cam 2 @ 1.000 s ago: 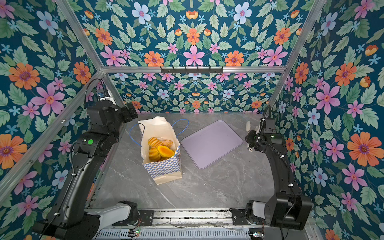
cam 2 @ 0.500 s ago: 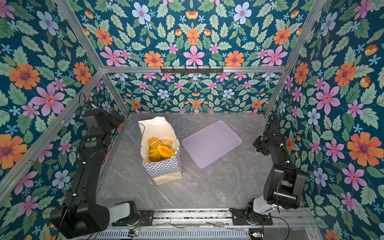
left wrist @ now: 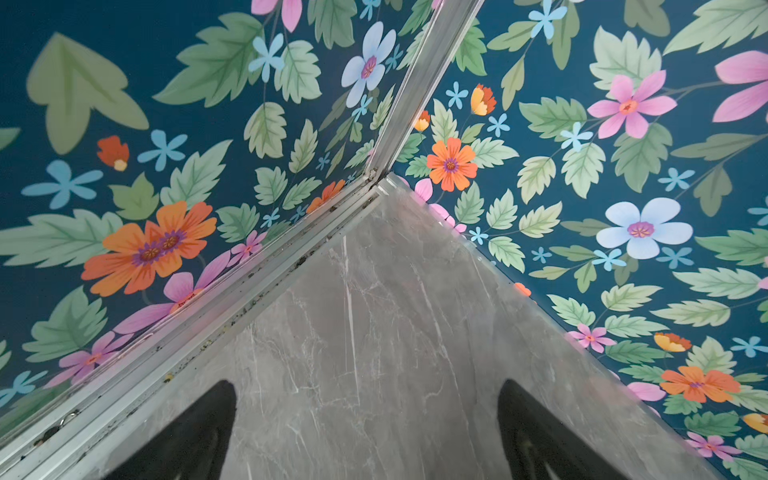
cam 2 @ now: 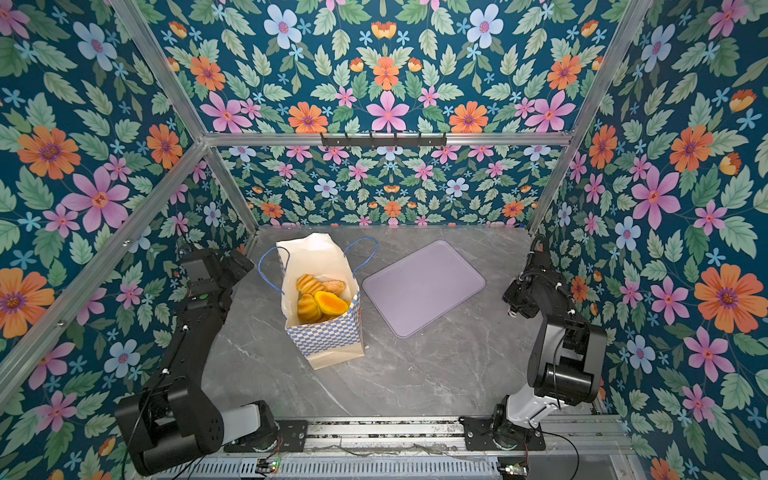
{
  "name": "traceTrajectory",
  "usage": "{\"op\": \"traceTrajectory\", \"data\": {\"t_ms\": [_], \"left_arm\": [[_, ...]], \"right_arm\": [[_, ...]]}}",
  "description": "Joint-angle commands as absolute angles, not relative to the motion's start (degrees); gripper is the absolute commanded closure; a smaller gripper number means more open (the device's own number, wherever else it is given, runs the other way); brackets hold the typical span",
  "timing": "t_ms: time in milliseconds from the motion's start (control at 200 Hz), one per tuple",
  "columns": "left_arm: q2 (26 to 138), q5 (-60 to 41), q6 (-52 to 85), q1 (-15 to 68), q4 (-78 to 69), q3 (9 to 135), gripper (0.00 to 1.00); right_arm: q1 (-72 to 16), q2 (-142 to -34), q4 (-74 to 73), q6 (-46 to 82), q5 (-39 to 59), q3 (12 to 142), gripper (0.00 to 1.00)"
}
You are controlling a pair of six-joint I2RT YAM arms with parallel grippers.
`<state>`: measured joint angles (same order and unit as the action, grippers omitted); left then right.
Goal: Place the fake bread into the paper bag
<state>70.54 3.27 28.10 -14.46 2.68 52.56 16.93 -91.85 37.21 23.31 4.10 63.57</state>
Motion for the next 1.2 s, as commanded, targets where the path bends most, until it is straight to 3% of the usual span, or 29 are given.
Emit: {"op": "traceTrajectory", "data": {"t_ms": [0, 185, 475, 1075, 1090, 1110, 1195], "left_arm": [[68.9, 4.6, 25.9, -14.4, -4.9, 49.4, 0.0], [67.6, 5.2, 25.1, -14.3, -6.7, 45.6, 0.0], [67.5, 4.2, 25.4, -14.3, -7.2, 44.4, 0.0], [66.5, 5.9, 23.1, -13.4, -9.3, 42.1, 0.0], [66.5, 5.9, 23.1, -13.4, -9.3, 42.2, 0.0], [66.6, 5.9, 22.9, -13.4, -9.4, 42.1, 0.0], [66.7, 6.3, 22.5, -13.4, -10.0, 41.6, 0.0]], "right_arm": [[16.9, -92.8, 38.0, 21.6, 4.1, 63.3, 0.48], [16.9, -93.7, 37.7, 21.6, 4.5, 61.7, 0.47], [16.9, -93.4, 37.0, 21.5, 4.9, 59.5, 0.3], [16.9, -90.3, 35.8, 23.3, 4.2, 58.2, 0.14], [16.9, -90.0, 35.7, 23.4, 4.2, 58.3, 0.13], [16.9, -89.6, 35.7, 23.4, 4.2, 58.3, 0.02], [16.8, -87.1, 35.4, 23.6, 4.2, 58.6, 0.01]]}}
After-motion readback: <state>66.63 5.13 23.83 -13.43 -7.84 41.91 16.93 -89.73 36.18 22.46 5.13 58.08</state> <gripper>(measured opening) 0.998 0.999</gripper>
